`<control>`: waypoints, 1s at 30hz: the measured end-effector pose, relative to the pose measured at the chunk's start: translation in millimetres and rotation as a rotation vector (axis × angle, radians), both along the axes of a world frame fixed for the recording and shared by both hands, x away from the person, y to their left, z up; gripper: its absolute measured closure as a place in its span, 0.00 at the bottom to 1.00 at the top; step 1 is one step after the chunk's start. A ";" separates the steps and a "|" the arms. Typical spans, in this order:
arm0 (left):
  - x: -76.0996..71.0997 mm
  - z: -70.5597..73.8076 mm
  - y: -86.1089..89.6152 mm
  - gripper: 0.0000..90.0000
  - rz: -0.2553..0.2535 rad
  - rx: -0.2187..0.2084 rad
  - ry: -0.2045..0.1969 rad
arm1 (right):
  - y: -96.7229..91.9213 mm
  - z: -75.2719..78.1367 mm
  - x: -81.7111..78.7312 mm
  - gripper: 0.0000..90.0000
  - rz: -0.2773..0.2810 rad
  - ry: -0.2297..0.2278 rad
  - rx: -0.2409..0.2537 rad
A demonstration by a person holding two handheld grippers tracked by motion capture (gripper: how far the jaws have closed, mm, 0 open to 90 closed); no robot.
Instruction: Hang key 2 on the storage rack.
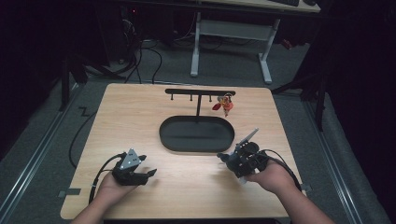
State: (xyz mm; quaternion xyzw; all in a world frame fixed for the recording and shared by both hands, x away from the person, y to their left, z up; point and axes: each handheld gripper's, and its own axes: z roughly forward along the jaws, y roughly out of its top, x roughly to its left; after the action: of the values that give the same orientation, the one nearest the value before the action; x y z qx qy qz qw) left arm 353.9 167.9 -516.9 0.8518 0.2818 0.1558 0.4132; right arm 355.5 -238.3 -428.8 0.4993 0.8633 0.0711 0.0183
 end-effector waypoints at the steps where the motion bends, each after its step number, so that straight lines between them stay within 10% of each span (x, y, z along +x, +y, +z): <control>1: 0.0 0.0 0.1 0.35 0.000 0.001 -0.001 | 0.7 1.7 1.0 0.51 0.002 0.000 -0.003; 30: 0.7 0.6 1.8 0.35 -0.001 -0.003 -0.003 | 21.7 75.0 50.5 0.51 -0.003 0.015 0.025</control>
State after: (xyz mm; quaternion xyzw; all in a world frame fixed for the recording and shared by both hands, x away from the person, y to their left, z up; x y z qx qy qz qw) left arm 354.6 169.7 -516.3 0.8511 0.2809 0.1563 0.4151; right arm 406.0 -216.6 -353.9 0.5015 0.8616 0.0779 0.0057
